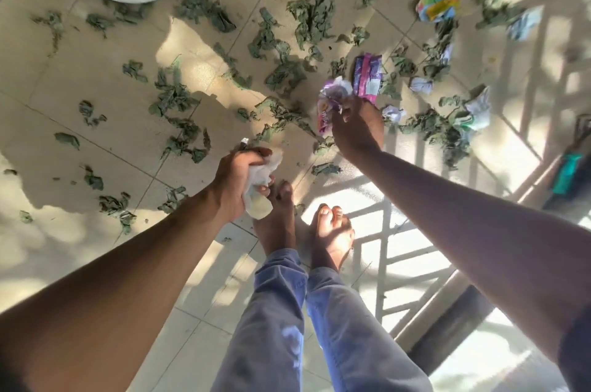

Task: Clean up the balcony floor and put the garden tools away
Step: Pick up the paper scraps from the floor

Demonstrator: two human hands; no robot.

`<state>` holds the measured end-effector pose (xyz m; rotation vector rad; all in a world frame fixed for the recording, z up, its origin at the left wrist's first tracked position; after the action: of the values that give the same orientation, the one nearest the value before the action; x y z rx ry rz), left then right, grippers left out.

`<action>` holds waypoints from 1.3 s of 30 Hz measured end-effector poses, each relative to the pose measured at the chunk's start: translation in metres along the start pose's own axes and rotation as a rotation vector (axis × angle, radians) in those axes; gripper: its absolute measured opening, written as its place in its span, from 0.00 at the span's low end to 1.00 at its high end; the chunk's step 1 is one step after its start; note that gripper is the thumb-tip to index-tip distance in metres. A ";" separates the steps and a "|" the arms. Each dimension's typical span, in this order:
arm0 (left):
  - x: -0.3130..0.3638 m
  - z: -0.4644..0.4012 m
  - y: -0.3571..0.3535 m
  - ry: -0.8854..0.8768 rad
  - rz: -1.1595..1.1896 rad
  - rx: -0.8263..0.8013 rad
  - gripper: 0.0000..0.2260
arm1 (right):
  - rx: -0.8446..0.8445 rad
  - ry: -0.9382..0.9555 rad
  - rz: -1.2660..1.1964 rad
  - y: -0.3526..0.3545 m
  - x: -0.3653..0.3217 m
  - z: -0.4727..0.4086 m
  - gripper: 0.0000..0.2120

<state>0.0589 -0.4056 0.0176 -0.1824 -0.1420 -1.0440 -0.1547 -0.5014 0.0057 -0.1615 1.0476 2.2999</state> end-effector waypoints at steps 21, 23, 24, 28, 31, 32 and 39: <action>0.049 0.124 -0.064 0.067 -0.169 -0.393 0.26 | -0.100 -0.138 -0.473 0.040 -0.070 0.141 0.23; 0.046 0.107 -0.055 0.060 -0.199 -0.329 0.23 | -0.050 -0.126 -0.442 0.036 -0.067 0.136 0.22; 0.044 0.101 -0.053 0.053 -0.212 -0.303 0.20 | -0.037 -0.107 -0.411 0.036 -0.064 0.133 0.19; 0.027 0.073 -0.054 0.083 -0.245 -0.286 0.10 | -0.118 0.016 -0.309 0.028 -0.050 0.106 0.15; 0.017 0.033 -0.058 0.076 -0.152 -0.213 0.10 | -0.168 0.073 -0.301 0.020 -0.018 0.069 0.11; 0.015 0.025 -0.061 0.075 -0.117 -0.172 0.10 | -0.146 0.083 -0.257 0.020 -0.005 0.056 0.09; -0.004 -0.027 -0.067 0.117 -0.284 -0.076 0.14 | 0.056 0.230 0.393 0.029 0.054 -0.036 0.25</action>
<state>-0.0002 -0.4413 -0.0043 -0.1722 -0.0216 -1.3408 -0.2199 -0.5165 -0.0193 -0.2181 1.3596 2.6446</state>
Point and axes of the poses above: each hand's wrist, its own z-axis away from the middle knuckle, its own y-axis out of the back of the hand, x = y × z, the point moved 6 cm from there along -z, towards the middle knuckle, and after that the axes turned 10 degrees about z, right-handed, at the moved point
